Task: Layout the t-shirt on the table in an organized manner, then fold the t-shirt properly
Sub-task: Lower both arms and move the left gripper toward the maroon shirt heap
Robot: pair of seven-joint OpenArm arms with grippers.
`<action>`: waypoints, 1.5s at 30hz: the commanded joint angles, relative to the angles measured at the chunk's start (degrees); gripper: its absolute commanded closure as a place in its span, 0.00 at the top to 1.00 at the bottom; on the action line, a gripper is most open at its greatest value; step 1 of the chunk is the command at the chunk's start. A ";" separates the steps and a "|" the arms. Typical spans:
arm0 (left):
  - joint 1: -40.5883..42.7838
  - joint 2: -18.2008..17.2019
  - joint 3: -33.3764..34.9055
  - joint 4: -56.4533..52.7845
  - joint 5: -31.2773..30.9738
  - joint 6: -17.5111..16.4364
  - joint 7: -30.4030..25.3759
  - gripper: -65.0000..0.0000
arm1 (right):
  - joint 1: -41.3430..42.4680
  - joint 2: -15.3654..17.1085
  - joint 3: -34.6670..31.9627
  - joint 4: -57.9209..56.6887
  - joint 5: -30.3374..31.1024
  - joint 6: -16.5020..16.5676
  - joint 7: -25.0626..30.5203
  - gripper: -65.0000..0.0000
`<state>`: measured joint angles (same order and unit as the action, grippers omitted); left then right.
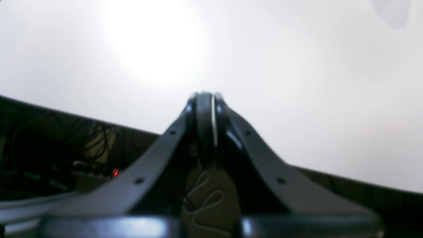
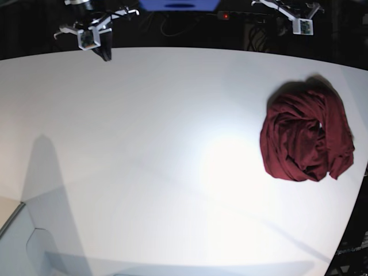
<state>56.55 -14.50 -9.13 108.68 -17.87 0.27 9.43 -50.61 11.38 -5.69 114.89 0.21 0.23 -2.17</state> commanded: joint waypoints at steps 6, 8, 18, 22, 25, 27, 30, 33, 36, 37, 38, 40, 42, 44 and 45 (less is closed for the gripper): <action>-1.57 -0.22 -4.63 4.59 -0.37 0.03 -1.65 0.00 | 4.50 -1.22 0.02 1.28 0.01 0.08 1.78 0.00; -3.41 -0.14 -6.22 4.59 -0.37 0.03 -1.65 0.00 | 7.40 -2.45 -0.50 1.28 0.01 0.08 1.69 0.00; -10.80 3.03 -13.34 4.85 -0.55 0.03 -1.56 0.00 | 17.16 -4.12 -6.39 1.20 0.01 -0.10 1.60 0.00; -16.95 7.69 -20.72 5.12 -0.55 -0.49 2.66 0.00 | 20.59 -4.12 -9.30 1.02 0.01 -0.10 0.02 0.12; -24.16 9.97 -26.87 5.12 -0.55 -0.49 10.22 0.03 | 23.66 -4.12 -11.84 1.02 0.01 -0.10 -5.43 0.26; -29.17 11.21 -31.80 4.94 -0.55 -0.49 15.84 0.14 | 25.16 -4.12 -12.99 1.02 0.10 -0.10 -8.42 0.33; -36.73 13.32 -40.24 4.85 -0.55 -0.58 23.23 0.35 | 26.04 -4.12 -13.52 1.02 0.10 -0.10 -10.26 0.38; -43.85 13.23 -46.13 4.68 -0.55 -0.58 28.94 0.39 | 26.39 -4.12 -13.43 0.93 0.10 -0.10 -10.62 0.38; -48.16 11.38 -47.62 2.92 -0.46 -0.58 31.67 0.39 | 26.39 -4.04 -13.34 0.67 0.10 -0.10 -10.62 0.38; -49.13 10.33 -47.53 2.13 -0.46 -0.58 32.20 0.39 | 26.39 -4.04 -13.34 0.32 0.10 -0.10 -10.62 0.38; -49.83 9.54 -47.36 1.16 -0.46 -0.58 32.37 0.39 | 26.39 -4.04 -13.34 -0.12 0.10 -0.10 -10.62 0.38; -51.76 8.30 -47.36 -1.56 -0.46 -0.58 32.02 0.39 | 26.21 -4.04 -13.16 -0.83 0.10 -0.10 -10.79 0.38; -53.52 6.63 -47.27 -4.99 -0.46 -0.58 32.02 0.39 | 26.21 -3.95 -13.08 -1.26 0.10 -0.10 -10.97 0.38; -55.46 5.23 -47.27 -9.12 -0.46 -0.58 31.93 0.39 | 26.04 -3.77 -13.08 -1.44 0.10 -0.10 -10.97 0.38; -56.60 4.52 -47.27 -11.41 -0.46 -0.58 31.93 0.41 | 25.95 -3.77 -13.08 -1.44 0.10 -0.10 -10.97 0.38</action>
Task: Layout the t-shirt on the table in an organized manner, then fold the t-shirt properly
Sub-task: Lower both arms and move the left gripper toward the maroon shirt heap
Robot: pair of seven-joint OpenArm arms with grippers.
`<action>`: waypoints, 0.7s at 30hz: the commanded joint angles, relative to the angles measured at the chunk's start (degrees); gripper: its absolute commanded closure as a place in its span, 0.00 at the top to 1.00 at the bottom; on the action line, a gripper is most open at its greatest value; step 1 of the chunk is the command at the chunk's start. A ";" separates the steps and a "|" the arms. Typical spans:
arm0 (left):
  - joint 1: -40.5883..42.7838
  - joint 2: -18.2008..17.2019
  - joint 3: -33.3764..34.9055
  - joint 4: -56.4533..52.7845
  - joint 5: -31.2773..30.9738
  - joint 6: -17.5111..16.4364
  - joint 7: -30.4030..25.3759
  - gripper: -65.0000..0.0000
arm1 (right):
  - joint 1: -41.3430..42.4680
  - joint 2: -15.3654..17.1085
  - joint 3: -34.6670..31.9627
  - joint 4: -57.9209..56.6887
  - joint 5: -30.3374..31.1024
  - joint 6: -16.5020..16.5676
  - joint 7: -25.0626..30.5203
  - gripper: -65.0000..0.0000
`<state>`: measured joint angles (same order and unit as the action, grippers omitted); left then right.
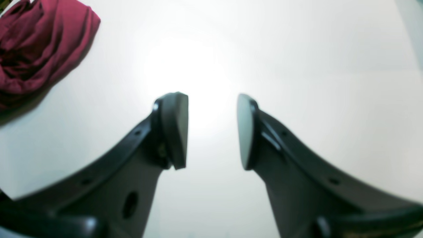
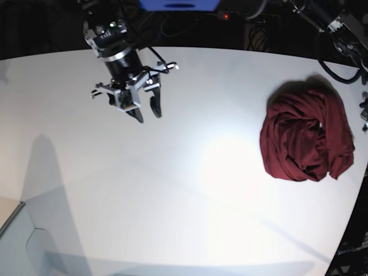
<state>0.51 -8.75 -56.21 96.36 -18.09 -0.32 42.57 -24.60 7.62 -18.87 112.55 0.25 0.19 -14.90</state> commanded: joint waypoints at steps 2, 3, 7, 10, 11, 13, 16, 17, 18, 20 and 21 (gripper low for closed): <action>-2.84 -2.81 -0.19 -3.57 -0.24 0.01 -1.20 0.50 | -0.06 -0.01 0.10 0.90 -0.03 -0.05 1.75 0.38; -4.25 -3.51 -0.19 -5.76 -0.24 0.01 -1.20 0.56 | -0.06 -0.01 0.10 0.90 -0.03 -0.05 1.75 0.38; -7.59 -5.88 2.80 -11.83 0.11 0.01 -1.29 0.78 | -0.15 -0.01 0.10 0.37 -0.12 -0.05 1.66 0.38; -9.35 -7.38 6.75 -14.73 0.11 0.01 -1.73 0.81 | -0.15 -0.01 0.10 -0.77 -0.12 -0.05 1.66 0.38; -9.96 -7.73 7.90 -16.22 0.20 0.01 -2.96 0.81 | -0.06 -0.01 0.10 -1.21 -0.12 -0.05 1.66 0.38; -11.02 -8.08 9.66 -19.92 0.20 0.01 -6.74 0.81 | -0.06 -0.01 0.10 -1.74 -0.12 -0.05 1.66 0.38; -12.07 -8.35 12.47 -25.89 0.20 0.01 -11.58 0.81 | -0.06 -0.01 0.10 -1.83 -0.12 -0.05 1.66 0.38; -12.43 -8.96 13.17 -27.57 0.20 0.01 -12.54 0.81 | -0.06 -0.01 0.10 -1.83 -0.12 -0.05 1.66 0.38; -12.78 -9.31 14.05 -29.41 0.20 0.01 -13.42 0.81 | -0.06 -0.01 0.10 -1.83 -0.21 -0.05 1.66 0.38; -13.04 -9.75 14.84 -32.66 0.02 0.01 -14.65 0.81 | -0.06 -0.01 0.19 -1.83 -0.21 -0.05 1.66 0.38; -13.04 -9.93 14.93 -33.98 -0.16 0.01 -15.27 0.81 | -0.06 -0.01 0.19 -1.83 -0.21 -0.05 1.66 0.38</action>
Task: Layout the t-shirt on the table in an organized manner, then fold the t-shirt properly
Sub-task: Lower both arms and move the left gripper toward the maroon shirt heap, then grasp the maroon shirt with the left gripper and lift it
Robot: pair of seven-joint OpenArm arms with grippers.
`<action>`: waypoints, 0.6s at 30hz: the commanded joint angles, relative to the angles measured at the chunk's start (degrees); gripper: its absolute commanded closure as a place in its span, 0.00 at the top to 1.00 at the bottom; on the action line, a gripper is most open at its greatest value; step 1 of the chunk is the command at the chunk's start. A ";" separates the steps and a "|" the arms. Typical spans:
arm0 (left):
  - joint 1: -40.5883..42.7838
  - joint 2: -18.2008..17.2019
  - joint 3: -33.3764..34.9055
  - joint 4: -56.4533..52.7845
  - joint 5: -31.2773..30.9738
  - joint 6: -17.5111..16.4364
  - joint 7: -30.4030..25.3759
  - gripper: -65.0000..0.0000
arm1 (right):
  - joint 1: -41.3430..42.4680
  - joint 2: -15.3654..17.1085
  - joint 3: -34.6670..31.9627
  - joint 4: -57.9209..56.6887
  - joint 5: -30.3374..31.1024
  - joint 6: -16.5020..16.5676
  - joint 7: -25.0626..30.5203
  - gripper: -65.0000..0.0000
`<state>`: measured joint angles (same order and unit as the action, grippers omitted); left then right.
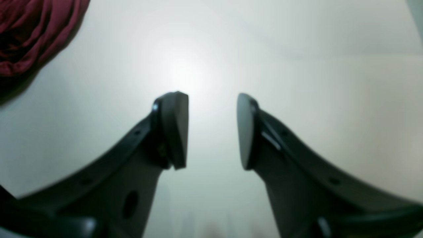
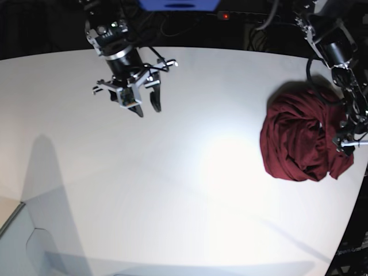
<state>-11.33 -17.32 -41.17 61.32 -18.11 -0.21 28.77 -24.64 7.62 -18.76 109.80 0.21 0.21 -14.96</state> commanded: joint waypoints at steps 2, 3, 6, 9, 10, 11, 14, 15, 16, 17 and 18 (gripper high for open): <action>-1.99 -1.54 -0.02 -0.97 -0.05 -0.10 -2.80 0.81 | -0.02 -0.01 0.08 0.93 -0.16 -0.08 1.73 0.38; -2.16 -1.62 0.07 -1.58 0.13 -0.10 -3.15 0.81 | -0.02 -0.01 0.08 0.93 -0.16 -0.08 1.73 0.38; -2.34 -1.62 -0.02 -2.37 0.13 -0.10 -3.32 0.81 | -0.02 -0.01 0.70 0.75 -0.16 -0.08 1.73 0.38; -2.43 -1.62 0.07 -2.46 0.22 -0.10 -3.32 0.81 | -0.10 -0.01 1.49 0.31 -0.16 -0.08 1.73 0.38; -2.43 -1.54 0.07 -2.64 0.22 -0.01 -3.32 0.81 | -0.10 -0.01 1.58 0.31 -0.16 -0.08 1.73 0.38; -2.51 -1.45 0.07 -3.17 0.22 -0.01 -3.32 0.81 | -0.10 -0.01 1.93 0.14 -0.16 -0.08 1.73 0.38; -4.01 -1.36 0.07 -5.72 0.22 -0.01 -3.32 0.81 | -0.19 -0.01 2.28 0.05 -0.16 -0.08 1.73 0.38; -4.27 -1.45 0.07 -6.68 0.22 -0.01 -3.32 0.81 | -0.28 -0.01 2.28 0.05 -0.16 -0.08 1.73 0.38; -4.27 -1.54 0.07 -7.12 -0.05 -0.01 -3.32 0.81 | -0.63 -0.01 2.28 0.05 -0.16 -0.08 1.73 0.38; -4.27 -1.54 0.07 -7.30 -0.05 -0.10 -3.32 0.80 | -0.89 -0.01 2.28 0.05 -0.16 -0.08 1.73 0.38; -4.27 -1.45 0.07 -7.47 -0.13 -0.10 -3.32 0.78 | -0.89 -0.01 2.28 0.05 -0.16 -0.08 1.73 0.38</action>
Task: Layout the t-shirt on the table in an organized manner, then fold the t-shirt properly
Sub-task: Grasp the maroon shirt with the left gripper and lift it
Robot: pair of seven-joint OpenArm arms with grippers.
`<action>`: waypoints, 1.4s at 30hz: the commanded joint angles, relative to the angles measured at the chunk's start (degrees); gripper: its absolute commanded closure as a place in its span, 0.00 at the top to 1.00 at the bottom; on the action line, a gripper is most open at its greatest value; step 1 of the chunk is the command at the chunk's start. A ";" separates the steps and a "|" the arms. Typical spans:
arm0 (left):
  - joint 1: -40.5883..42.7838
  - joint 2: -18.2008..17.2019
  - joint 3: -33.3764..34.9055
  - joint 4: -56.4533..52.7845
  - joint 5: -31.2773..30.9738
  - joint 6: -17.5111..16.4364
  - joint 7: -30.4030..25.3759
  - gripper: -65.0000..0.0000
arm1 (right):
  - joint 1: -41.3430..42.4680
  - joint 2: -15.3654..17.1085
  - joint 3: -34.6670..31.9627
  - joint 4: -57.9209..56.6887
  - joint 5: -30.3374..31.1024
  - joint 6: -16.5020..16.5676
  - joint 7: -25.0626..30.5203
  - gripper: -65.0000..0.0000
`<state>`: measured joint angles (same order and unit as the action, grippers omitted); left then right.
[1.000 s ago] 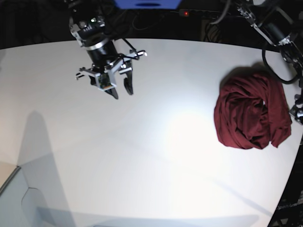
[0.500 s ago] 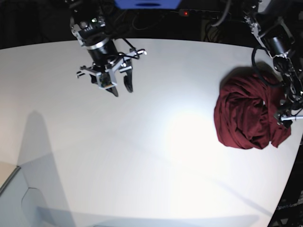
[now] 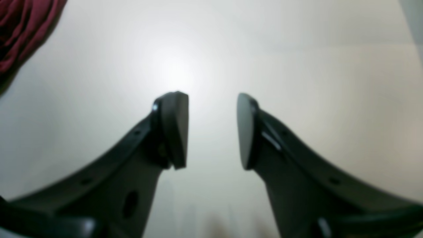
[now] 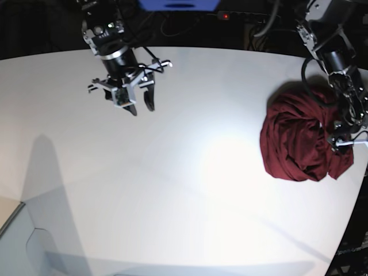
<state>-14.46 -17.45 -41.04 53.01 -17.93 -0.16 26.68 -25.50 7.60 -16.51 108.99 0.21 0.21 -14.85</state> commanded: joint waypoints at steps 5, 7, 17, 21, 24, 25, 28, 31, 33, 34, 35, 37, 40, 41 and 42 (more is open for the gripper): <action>-1.23 -1.05 -0.06 1.01 -0.40 -0.14 -1.23 0.36 | -0.31 0.01 0.82 0.86 -0.16 -0.08 1.62 0.38; -1.23 -0.96 -0.15 0.92 -0.40 -0.14 -1.23 0.17 | -0.39 0.01 1.17 0.86 -0.16 -0.08 1.62 0.38; 0.79 1.76 -0.50 15.60 -0.40 0.30 0.97 0.00 | -0.31 0.01 1.17 0.86 -0.16 -0.08 1.62 0.38; 2.11 4.05 -0.50 29.32 -0.40 0.30 5.46 0.00 | -0.22 0.01 1.17 0.86 -0.16 -0.08 1.62 0.38; 2.11 5.63 -0.50 38.19 -0.40 0.12 7.65 0.00 | -0.04 0.01 1.17 0.86 -0.16 -0.08 1.62 0.38; 2.11 6.07 -0.24 41.01 -0.40 0.03 8.09 0.00 | -0.04 0.01 1.17 0.86 -0.16 -0.08 1.62 0.38; 1.49 6.77 0.20 47.51 -0.40 0.21 8.44 0.00 | 0.05 0.10 1.35 0.86 -0.16 -0.08 1.62 0.38; -1.32 6.42 2.66 51.73 -0.40 0.30 8.44 0.00 | -0.13 0.10 3.37 0.86 -0.16 -0.08 1.62 0.38; -3.43 6.16 4.25 54.02 -0.40 0.30 8.44 0.00 | -0.13 0.10 4.34 0.86 -0.16 -0.08 1.62 0.38; -4.57 6.16 5.04 54.90 -0.40 0.30 8.44 0.00 | -0.13 0.10 4.78 0.86 -0.16 -0.08 1.62 0.38; -5.72 6.16 5.65 55.69 -0.31 0.30 8.44 0.00 | -0.22 0.10 5.39 0.86 -0.16 -0.08 1.62 0.38; -8.71 6.16 6.53 57.10 -0.13 0.38 8.44 0.00 | -0.31 0.10 6.80 0.86 -0.16 -0.08 1.62 0.38; -13.72 6.16 7.23 57.54 -0.13 0.38 8.44 0.00 | -0.31 0.10 8.29 0.86 -0.16 -0.08 0.39 0.38; -15.39 6.16 7.23 57.54 -0.13 0.38 8.44 0.00 | -0.31 0.10 8.91 0.86 -0.16 -0.08 -0.49 0.38; -16.88 6.16 7.23 57.54 -0.13 0.38 8.44 0.00 | -0.31 0.10 9.61 0.86 -0.16 -0.08 -1.37 0.38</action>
<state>-29.78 -10.52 -33.95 109.56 -17.87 0.45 37.10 -25.74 7.55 -7.20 108.95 0.21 0.21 -17.50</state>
